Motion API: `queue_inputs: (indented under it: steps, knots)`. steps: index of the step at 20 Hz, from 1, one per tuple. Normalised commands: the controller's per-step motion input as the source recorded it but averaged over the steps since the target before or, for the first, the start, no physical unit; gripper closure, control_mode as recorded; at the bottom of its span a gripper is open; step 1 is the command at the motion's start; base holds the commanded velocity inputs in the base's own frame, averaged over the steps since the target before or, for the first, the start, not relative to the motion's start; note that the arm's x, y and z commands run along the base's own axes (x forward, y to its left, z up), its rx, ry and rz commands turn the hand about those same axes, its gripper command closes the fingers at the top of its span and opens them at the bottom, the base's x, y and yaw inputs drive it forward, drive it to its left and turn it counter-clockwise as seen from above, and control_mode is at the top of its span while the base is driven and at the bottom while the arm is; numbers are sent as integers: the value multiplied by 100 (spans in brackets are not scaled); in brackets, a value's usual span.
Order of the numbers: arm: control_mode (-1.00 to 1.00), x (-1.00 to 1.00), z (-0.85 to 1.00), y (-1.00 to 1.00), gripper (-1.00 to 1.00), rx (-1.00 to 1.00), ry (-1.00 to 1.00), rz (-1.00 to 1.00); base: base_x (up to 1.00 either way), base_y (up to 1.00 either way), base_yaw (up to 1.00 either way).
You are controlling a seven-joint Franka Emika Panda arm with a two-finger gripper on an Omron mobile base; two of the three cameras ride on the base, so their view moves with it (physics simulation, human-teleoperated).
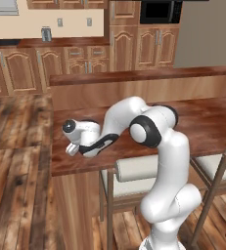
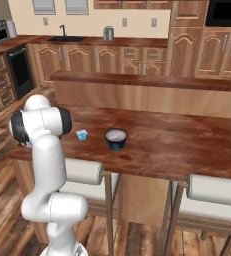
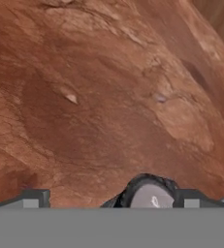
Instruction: Stack the yogurt containers by placing the smaller containers on top of the larger containers.
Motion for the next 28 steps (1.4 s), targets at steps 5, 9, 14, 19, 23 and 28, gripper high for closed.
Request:
queue_inputs:
  steps: [5,9,14,19,23,28]
  knots:
    - [-100,6,0,0,100,0,0,0,0,0,0]
    - [-100,1,-1,-1,100,0,0,0,0,0,0]
    - [-100,0,-3,-10,100,0,0,0,0,0,0]
    - [-100,1,0,-2,100,0,1,0,0,0,0]
    - [-100,1,1,0,100,0,3,0,0,0,0]
    - [-100,0,28,0,100,0,0,0,0,0,0]
